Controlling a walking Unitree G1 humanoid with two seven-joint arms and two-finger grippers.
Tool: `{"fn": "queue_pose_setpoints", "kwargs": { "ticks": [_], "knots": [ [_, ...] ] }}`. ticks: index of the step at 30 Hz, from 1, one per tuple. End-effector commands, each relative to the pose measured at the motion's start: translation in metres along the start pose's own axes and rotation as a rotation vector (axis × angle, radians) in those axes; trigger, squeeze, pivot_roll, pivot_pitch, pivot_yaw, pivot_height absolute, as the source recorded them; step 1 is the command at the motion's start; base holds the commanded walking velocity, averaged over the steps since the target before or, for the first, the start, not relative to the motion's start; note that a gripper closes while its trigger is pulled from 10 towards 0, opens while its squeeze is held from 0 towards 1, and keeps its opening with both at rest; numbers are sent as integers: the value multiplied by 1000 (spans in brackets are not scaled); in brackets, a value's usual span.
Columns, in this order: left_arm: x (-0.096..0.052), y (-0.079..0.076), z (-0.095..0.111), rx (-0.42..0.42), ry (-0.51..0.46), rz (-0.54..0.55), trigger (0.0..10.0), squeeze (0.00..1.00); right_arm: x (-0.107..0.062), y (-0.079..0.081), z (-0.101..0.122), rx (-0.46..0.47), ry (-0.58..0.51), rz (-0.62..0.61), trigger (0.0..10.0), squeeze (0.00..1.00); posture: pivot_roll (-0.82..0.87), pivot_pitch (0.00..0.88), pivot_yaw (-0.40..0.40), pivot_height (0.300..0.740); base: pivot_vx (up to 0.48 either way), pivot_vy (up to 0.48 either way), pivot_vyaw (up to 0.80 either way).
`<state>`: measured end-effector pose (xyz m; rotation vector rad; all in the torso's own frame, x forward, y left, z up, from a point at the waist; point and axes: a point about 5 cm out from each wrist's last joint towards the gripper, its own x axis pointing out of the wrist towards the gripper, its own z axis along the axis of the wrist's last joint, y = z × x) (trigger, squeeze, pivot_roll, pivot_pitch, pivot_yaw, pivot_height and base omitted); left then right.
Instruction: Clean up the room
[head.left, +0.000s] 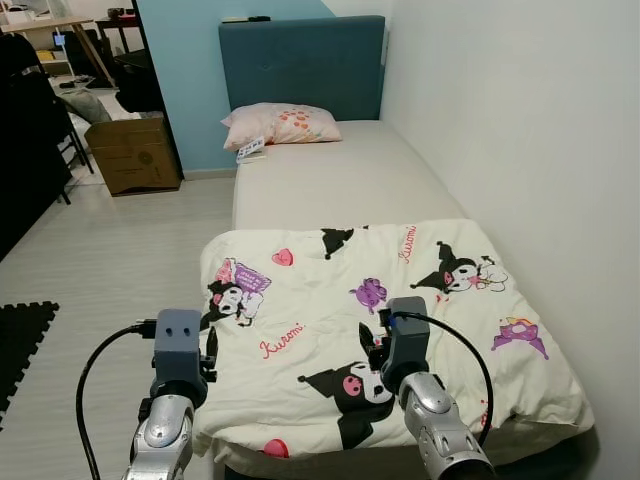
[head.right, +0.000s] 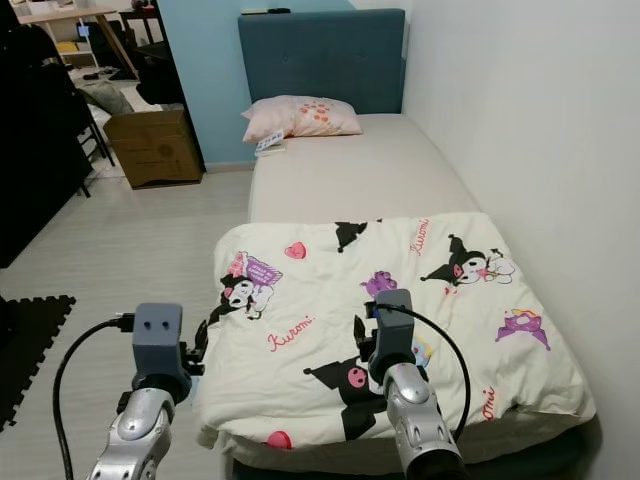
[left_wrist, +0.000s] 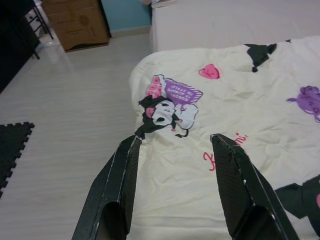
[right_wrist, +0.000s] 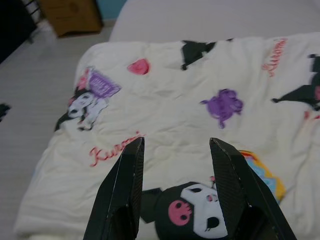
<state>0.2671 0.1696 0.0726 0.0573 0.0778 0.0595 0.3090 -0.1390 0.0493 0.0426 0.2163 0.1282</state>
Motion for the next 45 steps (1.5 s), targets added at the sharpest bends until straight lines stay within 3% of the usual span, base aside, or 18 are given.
{"fn": "queue_pose_setpoints", "kwargs": {
  "ticks": [1,8,45],
  "knots": [
    [0,2,-2,12,14,-11,10000,0,1,0,1,16,-12,-7,10000,0,43,33,16,740,0,0,0],
    [0,4,-1,-3,8,3,10000,0,0,1,1,19,-10,-3,10000,0,43,29,14,740,0,167,0],
    [-5,11,4,12,0,-10,10000,0,4,14,0,44,-11,32,10000,0,81,10,16,740,0,450,0]
  ]
}}
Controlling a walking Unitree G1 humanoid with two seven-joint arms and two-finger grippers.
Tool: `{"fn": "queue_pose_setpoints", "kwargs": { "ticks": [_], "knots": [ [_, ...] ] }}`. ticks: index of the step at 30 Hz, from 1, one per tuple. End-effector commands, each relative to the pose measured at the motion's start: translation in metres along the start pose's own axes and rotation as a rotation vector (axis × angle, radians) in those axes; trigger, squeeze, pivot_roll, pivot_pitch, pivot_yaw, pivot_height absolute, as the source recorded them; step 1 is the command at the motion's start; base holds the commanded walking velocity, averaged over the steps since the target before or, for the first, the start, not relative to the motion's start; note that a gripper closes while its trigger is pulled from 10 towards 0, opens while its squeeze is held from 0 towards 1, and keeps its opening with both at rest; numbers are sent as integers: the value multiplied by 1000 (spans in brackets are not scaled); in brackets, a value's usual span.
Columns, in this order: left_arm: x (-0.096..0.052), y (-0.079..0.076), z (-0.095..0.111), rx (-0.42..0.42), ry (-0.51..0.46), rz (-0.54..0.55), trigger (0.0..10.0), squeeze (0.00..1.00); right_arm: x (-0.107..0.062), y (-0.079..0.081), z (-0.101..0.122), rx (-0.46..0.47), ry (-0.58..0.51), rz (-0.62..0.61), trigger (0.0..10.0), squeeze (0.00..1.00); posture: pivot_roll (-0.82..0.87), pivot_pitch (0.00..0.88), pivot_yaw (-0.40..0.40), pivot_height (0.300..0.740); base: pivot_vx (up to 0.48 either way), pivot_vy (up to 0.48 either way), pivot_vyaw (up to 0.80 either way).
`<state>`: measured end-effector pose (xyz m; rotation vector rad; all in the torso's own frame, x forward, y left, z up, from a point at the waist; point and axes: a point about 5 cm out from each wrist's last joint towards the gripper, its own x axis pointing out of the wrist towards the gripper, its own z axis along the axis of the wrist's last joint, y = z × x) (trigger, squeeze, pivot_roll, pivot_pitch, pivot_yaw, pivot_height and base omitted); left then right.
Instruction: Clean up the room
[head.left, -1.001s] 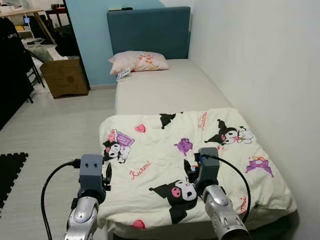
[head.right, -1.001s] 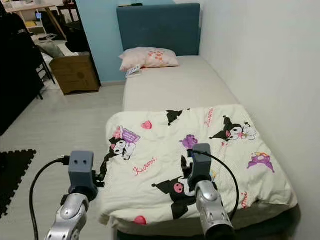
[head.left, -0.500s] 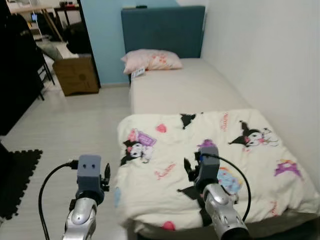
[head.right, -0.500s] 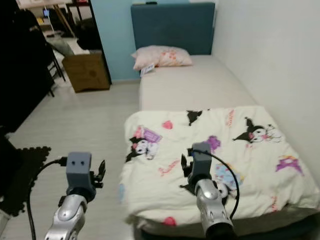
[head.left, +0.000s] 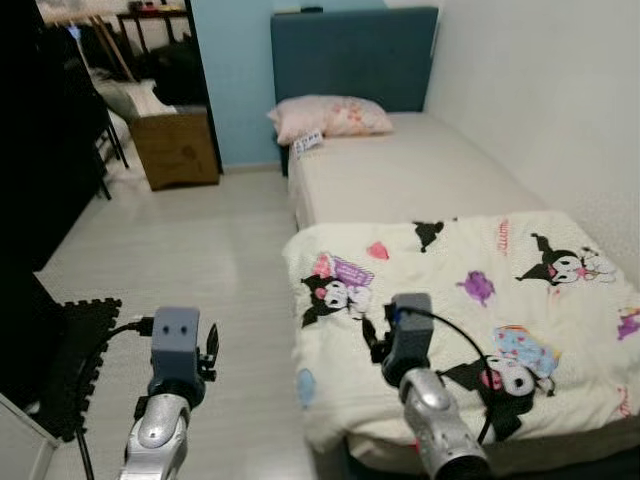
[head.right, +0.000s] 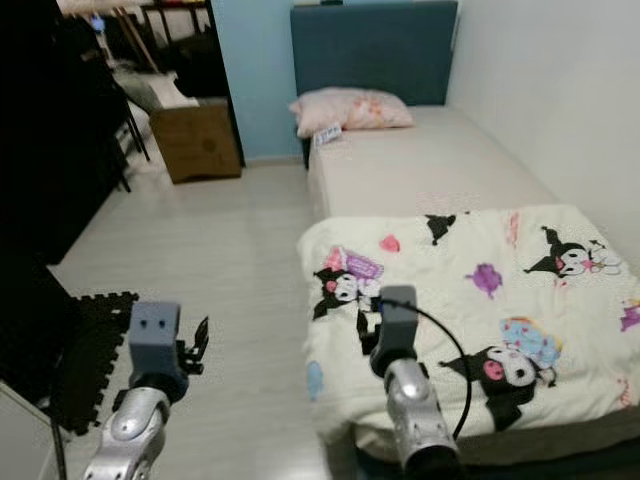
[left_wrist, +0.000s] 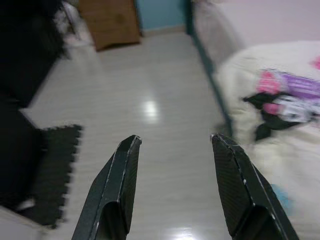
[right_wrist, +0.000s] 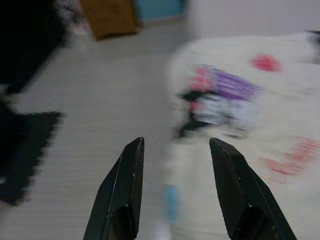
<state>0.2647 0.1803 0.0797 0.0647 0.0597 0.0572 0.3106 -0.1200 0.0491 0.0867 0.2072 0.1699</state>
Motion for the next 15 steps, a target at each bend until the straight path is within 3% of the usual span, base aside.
{"fn": "queue_pose_setpoints", "kwargs": {
  "ticks": [1,3,15],
  "knots": [
    [-3,0,-3,8,24,-19,10000,0,0,-4,0,6,-1,-14,10000,0,81,10,16,740,0,0,0],
    [-3,-1,-2,9,23,-29,10000,0,0,-4,0,8,-2,-14,10000,0,85,9,16,740,0,-122,0],
    [0,-4,0,46,34,-50,10000,0,1,-4,1,18,-9,-19,10000,0,91,3,21,740,0,-480,0]
  ]
}}
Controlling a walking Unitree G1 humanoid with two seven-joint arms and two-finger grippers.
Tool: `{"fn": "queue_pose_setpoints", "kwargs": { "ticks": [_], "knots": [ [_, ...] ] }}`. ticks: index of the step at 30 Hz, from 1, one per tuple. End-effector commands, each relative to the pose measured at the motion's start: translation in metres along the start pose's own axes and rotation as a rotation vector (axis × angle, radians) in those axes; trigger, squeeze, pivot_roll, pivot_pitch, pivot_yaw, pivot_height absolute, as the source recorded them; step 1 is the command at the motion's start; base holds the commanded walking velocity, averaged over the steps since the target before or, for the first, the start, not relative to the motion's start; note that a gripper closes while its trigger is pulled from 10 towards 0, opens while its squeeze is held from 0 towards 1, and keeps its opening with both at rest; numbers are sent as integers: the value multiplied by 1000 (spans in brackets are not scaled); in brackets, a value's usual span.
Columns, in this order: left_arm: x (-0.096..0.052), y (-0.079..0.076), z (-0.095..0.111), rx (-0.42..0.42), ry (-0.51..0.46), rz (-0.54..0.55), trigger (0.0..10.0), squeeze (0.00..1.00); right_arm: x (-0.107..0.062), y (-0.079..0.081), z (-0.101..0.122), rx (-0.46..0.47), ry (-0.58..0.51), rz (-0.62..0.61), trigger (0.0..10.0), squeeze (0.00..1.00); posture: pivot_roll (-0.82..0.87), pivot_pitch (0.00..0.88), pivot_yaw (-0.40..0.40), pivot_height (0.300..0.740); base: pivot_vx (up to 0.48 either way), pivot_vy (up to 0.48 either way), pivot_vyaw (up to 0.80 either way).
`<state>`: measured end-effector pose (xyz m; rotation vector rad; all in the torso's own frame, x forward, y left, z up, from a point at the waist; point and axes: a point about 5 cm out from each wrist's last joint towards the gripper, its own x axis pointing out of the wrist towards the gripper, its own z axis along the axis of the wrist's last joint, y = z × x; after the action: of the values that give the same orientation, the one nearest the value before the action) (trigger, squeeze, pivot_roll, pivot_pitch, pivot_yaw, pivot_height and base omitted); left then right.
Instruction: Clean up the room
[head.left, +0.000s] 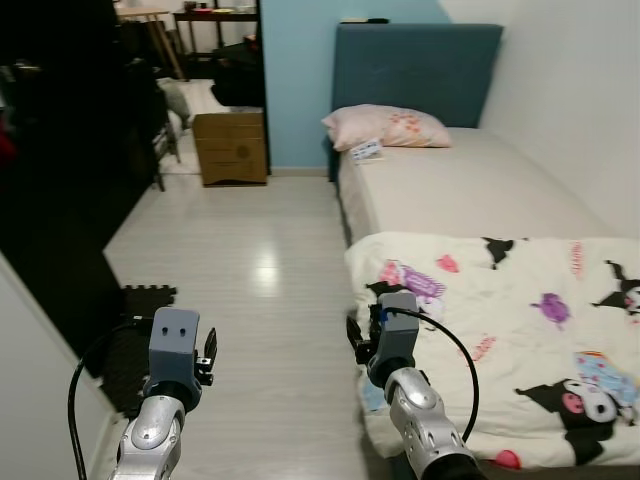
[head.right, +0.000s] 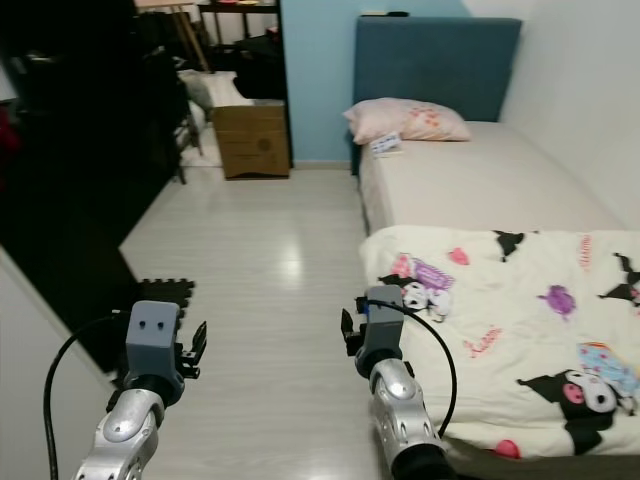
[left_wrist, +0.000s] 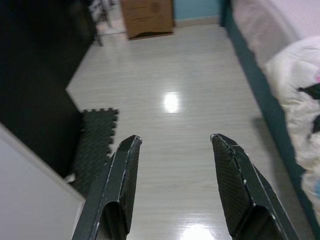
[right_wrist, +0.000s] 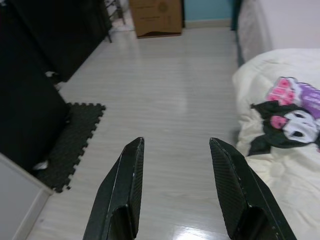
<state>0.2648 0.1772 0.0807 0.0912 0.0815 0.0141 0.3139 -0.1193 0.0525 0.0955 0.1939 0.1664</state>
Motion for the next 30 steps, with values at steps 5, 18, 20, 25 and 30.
{"fn": "queue_pose_setpoints", "kwargs": {
  "ticks": [5,18,20,25,30],
  "knots": [
    [2,-1,0,21,15,7,10000,0,0,-4,-3,9,5,-16,10000,0,93,2,17,740,0,-193,0],
    [5,12,-5,-3,55,106,10000,0,2,0,-1,-33,7,21,10000,0,91,1,18,740,0,0,144],
    [4,12,-5,-6,54,106,10000,0,1,0,-1,-43,7,25,10000,0,89,5,20,740,0,0,800],
    [3,9,-5,-23,50,98,10000,0,1,1,-2,-45,8,34,10000,0,90,7,18,740,0,0,800],
    [2,6,-4,-32,50,87,10000,0,1,1,-2,-42,7,40,10000,0,91,2,18,740,0,0,800]
  ]
}}
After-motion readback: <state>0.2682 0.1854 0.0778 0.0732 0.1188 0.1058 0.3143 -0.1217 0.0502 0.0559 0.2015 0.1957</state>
